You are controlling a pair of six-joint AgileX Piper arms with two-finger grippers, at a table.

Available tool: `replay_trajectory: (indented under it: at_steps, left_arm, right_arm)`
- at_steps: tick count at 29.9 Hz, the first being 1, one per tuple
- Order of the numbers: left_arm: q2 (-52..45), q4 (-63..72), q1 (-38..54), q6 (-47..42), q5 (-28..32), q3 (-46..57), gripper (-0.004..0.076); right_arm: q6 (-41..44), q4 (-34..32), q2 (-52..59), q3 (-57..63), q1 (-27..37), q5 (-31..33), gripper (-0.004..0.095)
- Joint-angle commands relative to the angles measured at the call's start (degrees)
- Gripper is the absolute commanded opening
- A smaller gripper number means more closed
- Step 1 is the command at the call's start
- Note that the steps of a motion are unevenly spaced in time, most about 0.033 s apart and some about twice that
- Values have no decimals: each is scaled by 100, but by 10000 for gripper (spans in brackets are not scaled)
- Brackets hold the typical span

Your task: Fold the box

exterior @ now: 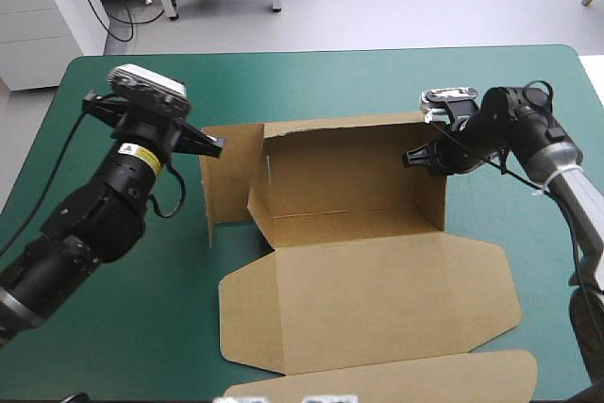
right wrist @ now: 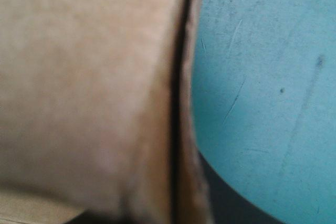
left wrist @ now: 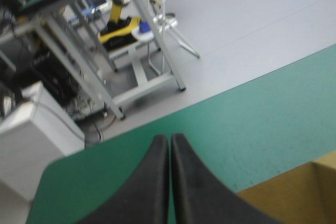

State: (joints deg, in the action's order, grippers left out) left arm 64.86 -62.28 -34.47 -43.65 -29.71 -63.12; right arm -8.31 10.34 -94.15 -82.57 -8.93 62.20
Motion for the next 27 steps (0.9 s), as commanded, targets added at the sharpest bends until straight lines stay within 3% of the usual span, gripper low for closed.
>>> replay_trajectory:
  at_steps: [1,13,16,21,27]
  left_arm:
    - [-87,1170,1008,244,413,-151,-3]
    - [577,6158,3419,4462,-167,-140,-3]
    - [714,6916,3613,5112,-331,-140,-3]
    - [893,7618,3783,5571,-523,-140,-3]
    - [1128,8219,4240,5928,-820,-140,-3]
  right_arm:
    - [-3,0,-408,-543,4,391,2]
    - [-241,-173,-1752,-2221,4,354,25]
    - [-99,-473,-1752,-2517,4,369,167]
    - [-229,-665,-1715,-3023,4,479,524]
    - [-242,-602,-1289,-3256,23,479,568]
